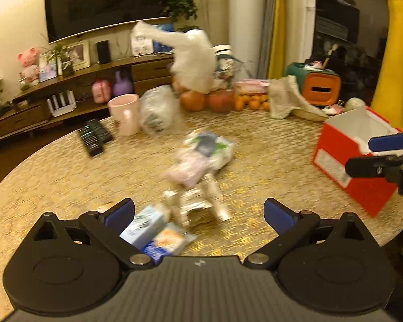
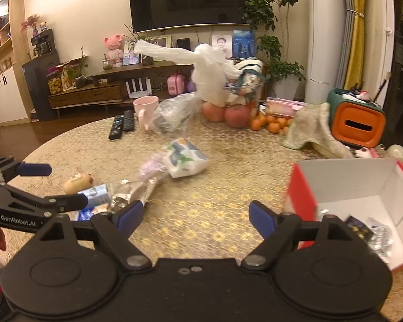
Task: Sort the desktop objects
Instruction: 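Move both tools back from the shoebox to the items on the table, then grasp the yellow figurine snack with left tool while right tool grasps silver chip bag, then carry the figurine snack and silver chip bag with both tools into the shoebox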
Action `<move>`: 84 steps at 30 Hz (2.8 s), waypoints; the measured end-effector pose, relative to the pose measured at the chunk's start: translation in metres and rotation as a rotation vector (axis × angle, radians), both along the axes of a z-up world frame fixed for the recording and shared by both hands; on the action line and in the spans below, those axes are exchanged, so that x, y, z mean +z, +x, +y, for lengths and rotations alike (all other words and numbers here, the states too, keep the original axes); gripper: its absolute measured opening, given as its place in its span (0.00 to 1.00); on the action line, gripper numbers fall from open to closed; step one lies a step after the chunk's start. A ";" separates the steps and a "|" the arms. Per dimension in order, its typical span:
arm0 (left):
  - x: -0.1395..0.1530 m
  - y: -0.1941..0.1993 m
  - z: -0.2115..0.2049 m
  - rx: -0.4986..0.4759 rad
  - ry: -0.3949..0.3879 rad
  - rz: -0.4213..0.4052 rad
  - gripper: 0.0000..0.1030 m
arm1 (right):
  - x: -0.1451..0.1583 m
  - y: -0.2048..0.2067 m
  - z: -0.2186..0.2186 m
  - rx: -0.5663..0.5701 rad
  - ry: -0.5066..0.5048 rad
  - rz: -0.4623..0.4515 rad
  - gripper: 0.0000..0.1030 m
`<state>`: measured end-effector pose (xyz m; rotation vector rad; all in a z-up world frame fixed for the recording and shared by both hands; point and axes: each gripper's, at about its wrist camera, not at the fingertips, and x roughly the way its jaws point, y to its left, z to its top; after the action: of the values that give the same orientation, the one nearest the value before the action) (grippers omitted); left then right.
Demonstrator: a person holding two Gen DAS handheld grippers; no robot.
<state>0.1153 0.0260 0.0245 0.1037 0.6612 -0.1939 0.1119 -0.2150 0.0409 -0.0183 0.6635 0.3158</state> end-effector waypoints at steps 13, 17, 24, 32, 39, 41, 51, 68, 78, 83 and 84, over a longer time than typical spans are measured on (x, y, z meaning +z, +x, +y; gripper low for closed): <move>-0.028 0.013 0.068 0.057 -0.036 0.039 1.00 | -0.026 0.034 0.070 0.022 0.017 0.041 0.83; -0.039 0.021 0.083 0.078 -0.045 0.044 1.00 | -0.037 0.046 0.087 0.033 0.011 0.062 0.83; -0.060 0.040 0.108 0.116 -0.054 0.052 1.00 | -0.058 0.067 0.116 0.035 0.020 0.077 0.83; -0.078 0.063 0.129 0.151 -0.050 0.055 1.00 | -0.082 0.091 0.145 0.051 0.001 0.115 0.83; -0.093 0.079 0.135 0.148 -0.045 0.066 1.00 | -0.100 0.106 0.155 0.048 -0.012 0.145 0.83; -0.098 0.082 0.136 0.153 -0.042 0.067 1.00 | -0.105 0.109 0.158 0.050 -0.019 0.153 0.83; -0.111 0.088 0.144 0.180 -0.079 0.071 0.95 | -0.124 0.121 0.160 0.037 -0.035 0.192 0.82; -0.112 0.085 0.141 0.193 -0.113 0.089 0.45 | -0.123 0.117 0.160 0.064 0.000 0.214 0.55; -0.098 0.080 0.135 0.199 -0.095 0.072 0.44 | -0.117 0.111 0.143 0.040 0.024 0.230 0.51; -0.090 0.075 0.124 0.194 -0.086 0.068 0.44 | -0.110 0.104 0.133 0.030 0.029 0.221 0.51; -0.088 0.074 0.122 0.191 -0.088 0.068 0.44 | -0.108 0.102 0.131 0.029 0.031 0.218 0.51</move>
<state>0.1893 0.1485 -0.0637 -0.0506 0.7245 -0.0420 0.2143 -0.0840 -0.0676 0.0366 0.8753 0.3586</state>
